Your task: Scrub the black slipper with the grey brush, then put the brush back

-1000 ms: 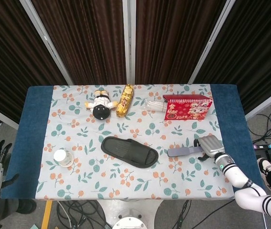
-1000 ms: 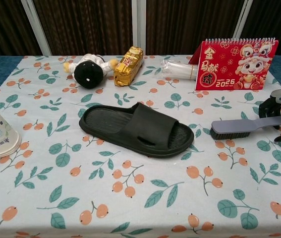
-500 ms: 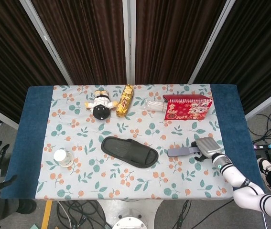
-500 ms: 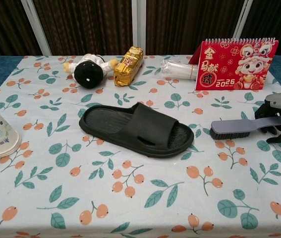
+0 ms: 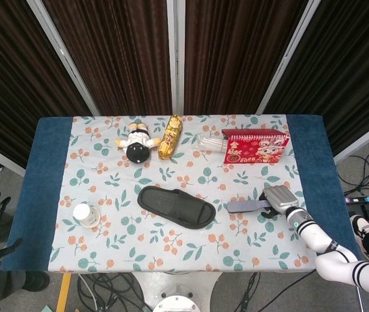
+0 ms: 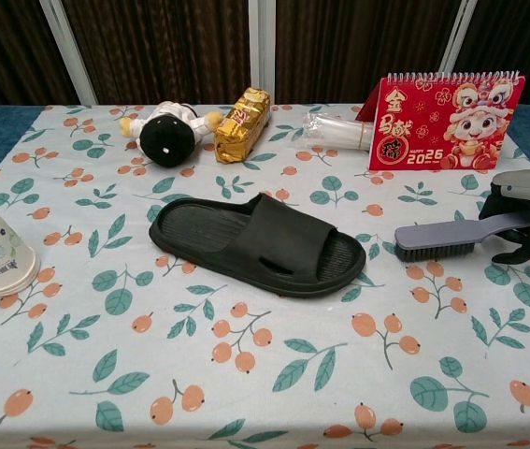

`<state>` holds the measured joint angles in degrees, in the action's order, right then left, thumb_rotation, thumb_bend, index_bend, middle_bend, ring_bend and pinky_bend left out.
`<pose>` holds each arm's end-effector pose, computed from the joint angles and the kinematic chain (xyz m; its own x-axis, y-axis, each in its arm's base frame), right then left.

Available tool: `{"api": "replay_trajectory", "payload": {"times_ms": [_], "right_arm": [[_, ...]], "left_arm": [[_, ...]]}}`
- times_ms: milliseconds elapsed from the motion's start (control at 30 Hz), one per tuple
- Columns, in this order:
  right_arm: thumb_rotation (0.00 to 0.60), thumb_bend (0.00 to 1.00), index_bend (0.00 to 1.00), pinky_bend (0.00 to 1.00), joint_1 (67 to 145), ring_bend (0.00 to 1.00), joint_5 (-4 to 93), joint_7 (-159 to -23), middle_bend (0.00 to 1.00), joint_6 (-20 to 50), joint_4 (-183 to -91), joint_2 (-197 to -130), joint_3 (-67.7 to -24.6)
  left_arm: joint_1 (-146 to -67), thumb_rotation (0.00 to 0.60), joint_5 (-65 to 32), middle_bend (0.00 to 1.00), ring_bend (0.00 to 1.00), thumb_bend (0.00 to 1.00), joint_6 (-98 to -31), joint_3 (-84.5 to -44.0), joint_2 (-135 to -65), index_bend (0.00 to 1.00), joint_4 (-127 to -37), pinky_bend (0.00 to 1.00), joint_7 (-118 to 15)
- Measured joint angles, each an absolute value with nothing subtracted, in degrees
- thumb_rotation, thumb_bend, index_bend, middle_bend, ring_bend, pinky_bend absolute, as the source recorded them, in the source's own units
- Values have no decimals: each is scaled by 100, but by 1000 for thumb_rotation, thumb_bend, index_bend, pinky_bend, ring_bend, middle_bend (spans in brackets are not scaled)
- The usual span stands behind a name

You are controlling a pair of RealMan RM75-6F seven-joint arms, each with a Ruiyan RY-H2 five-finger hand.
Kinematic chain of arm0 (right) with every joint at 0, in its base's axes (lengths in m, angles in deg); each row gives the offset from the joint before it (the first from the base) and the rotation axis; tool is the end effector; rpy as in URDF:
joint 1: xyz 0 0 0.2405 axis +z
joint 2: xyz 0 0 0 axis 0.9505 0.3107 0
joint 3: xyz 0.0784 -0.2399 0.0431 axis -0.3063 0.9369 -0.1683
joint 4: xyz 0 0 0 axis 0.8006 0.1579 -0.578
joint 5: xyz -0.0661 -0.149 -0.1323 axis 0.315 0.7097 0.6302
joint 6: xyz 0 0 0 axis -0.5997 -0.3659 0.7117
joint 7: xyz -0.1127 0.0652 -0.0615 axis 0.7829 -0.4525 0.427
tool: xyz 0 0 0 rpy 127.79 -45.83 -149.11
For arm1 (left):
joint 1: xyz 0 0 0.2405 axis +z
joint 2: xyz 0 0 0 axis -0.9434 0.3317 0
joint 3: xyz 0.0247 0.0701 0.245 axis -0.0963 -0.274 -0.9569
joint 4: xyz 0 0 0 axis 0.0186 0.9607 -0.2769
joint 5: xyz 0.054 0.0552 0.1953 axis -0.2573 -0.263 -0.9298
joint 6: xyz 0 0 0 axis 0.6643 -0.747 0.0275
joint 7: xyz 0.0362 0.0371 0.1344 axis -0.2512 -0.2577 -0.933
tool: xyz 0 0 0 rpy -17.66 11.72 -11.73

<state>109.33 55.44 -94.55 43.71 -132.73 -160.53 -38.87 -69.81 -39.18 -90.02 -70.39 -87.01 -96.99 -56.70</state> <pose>-0.2863 -0.3387 0.0146 0.4520 -0.5649 0.6903 -0.8893 -0.2249 0.3982 -0.3357 0.1459 0.1430 0.4638 -0.0108 0.8859 0.8795 0.1258 -0.4590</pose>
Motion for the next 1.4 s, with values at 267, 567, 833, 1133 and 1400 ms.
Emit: {"api": "replay_trajectory", "payload": {"times_ms": [267,567,833,1133,1400], "right_arm": [[600,214,1000,980,10990,881,5342,-9040,903,4281,-13321,-16101,-3920],[600,315,1000,1000,10933,973,5489,-8767,955,3865,-13350,-16141,-3871],[600,619,1000,1000,10802,1000,6023,-8943,980,3406,-13434,-16025,-3717],[600,646,1000,1000,10626,1000,6396,-9392,994,2632,-13837,-15729,-3779],[600,639,1000,1000,10934,1000,6489,-9246,996,2582,-14548,-15449,-4146]], "left_arm": [[-6972,600,-3893,111,30,189,-9010,-7014,-8766,173,-9593,101,-5554],[-6994,600,-3973,111,30,183,-9046,-6986,-8811,173,-9463,101,-5381],[-7268,600,-4348,111,30,416,-9003,-6923,-8784,166,-9449,101,-5223],[-7813,600,-4803,136,30,408,-8778,-6786,-8679,161,-9526,102,-4733],[-8894,600,-5385,136,30,255,-7690,-6798,-8576,129,-9630,102,-3800]]}}
